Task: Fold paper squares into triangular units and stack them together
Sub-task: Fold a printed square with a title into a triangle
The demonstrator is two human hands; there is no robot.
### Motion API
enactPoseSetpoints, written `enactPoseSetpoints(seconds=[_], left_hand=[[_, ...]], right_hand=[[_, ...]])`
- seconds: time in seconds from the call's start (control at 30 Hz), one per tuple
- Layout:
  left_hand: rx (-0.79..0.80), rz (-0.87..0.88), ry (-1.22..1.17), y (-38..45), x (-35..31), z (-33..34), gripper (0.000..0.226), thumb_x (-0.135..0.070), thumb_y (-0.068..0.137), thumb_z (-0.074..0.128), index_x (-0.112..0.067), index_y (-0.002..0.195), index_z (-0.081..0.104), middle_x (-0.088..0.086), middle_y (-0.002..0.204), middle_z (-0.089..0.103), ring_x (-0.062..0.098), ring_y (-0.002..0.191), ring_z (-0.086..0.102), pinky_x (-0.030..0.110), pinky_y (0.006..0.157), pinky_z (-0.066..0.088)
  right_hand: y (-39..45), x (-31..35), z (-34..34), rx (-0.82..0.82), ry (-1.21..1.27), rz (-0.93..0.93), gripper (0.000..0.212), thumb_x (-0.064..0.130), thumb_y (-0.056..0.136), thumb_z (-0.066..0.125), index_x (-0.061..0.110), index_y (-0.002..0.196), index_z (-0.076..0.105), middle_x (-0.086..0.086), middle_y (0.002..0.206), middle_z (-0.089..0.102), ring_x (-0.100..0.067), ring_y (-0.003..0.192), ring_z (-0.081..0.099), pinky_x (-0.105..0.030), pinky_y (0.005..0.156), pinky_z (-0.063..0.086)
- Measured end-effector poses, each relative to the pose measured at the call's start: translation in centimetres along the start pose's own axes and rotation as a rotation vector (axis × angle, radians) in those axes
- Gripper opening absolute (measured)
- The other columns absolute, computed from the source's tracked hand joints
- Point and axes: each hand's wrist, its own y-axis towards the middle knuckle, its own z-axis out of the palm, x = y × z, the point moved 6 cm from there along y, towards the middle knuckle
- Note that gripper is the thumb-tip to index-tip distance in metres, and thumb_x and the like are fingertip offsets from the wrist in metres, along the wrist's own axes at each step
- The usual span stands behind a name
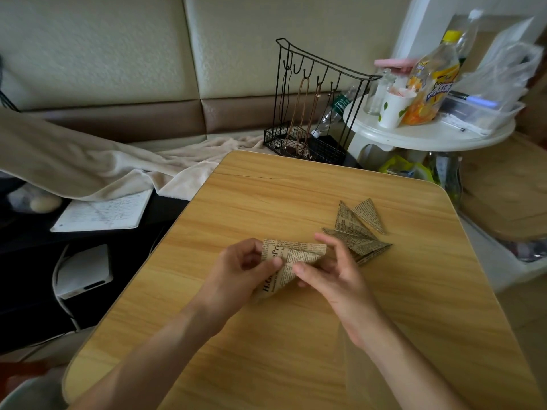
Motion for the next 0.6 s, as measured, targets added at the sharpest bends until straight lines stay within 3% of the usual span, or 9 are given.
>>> enactPoseSetpoints(seconds=[0.07, 0.17, 0.3, 0.43, 0.6], left_hand=[[0.028, -0.007, -0.013, 0.03, 0.11, 0.28, 0.013, -0.020, 0.092, 0.075, -0.008, 0.095, 0.071, 0.013, 0.095, 0.078, 0.030, 0.091, 0.075, 0.037, 0.078, 0.061], [0.068, -0.028, 0.002, 0.03, 0.22, 0.72, 0.014, -0.019, 0.093, 0.074, -0.007, 0.099, 0.071, 0.010, 0.094, 0.078, 0.023, 0.091, 0.076, 0.027, 0.075, 0.061], [0.025, -0.017, -0.018, 0.20, 0.17, 0.47, 0.013, -0.019, 0.088, 0.078, -0.009, 0.097, 0.075, 0.010, 0.090, 0.079, 0.022, 0.086, 0.077, 0.025, 0.071, 0.061], [0.019, 0.001, -0.053, 0.20, 0.08, 0.28, 0.011, -0.017, 0.086, 0.080, -0.012, 0.095, 0.078, 0.010, 0.090, 0.079, 0.022, 0.086, 0.078, 0.021, 0.069, 0.059], [0.001, 0.010, -0.083, 0.25, 0.05, 0.39, 0.016, -0.014, 0.084, 0.081, -0.010, 0.099, 0.077, 0.010, 0.090, 0.080, 0.021, 0.086, 0.078, 0.020, 0.069, 0.059]], right_hand=[[0.06, -0.08, 0.19, 0.006, -0.004, 0.009, 0.057, 0.012, 0.082, 0.083, 0.021, 0.132, 0.057, 0.001, 0.088, 0.078, -0.015, 0.082, 0.073, -0.021, 0.074, 0.057], [0.11, 0.16, 0.25, -0.001, -0.012, -0.002, 0.037, 0.002, 0.089, 0.076, 0.009, 0.123, 0.062, -0.009, 0.100, 0.079, -0.019, 0.090, 0.072, -0.024, 0.072, 0.057], [0.06, 0.11, 0.54, 0.033, -0.025, -0.011, 0.030, 0.002, 0.090, 0.075, 0.006, 0.118, 0.064, -0.012, 0.108, 0.078, -0.023, 0.103, 0.075, -0.033, 0.088, 0.061], [0.08, 0.18, 0.41, 0.006, -0.027, 0.011, 0.016, 0.012, 0.095, 0.072, 0.005, 0.109, 0.071, -0.012, 0.100, 0.079, -0.014, 0.085, 0.073, -0.021, 0.069, 0.056], [0.22, -0.14, 0.03, -0.045, -0.047, 0.039, 0.018, 0.017, 0.093, 0.075, 0.003, 0.104, 0.072, -0.018, 0.099, 0.077, -0.017, 0.080, 0.067, -0.023, 0.063, 0.054]])
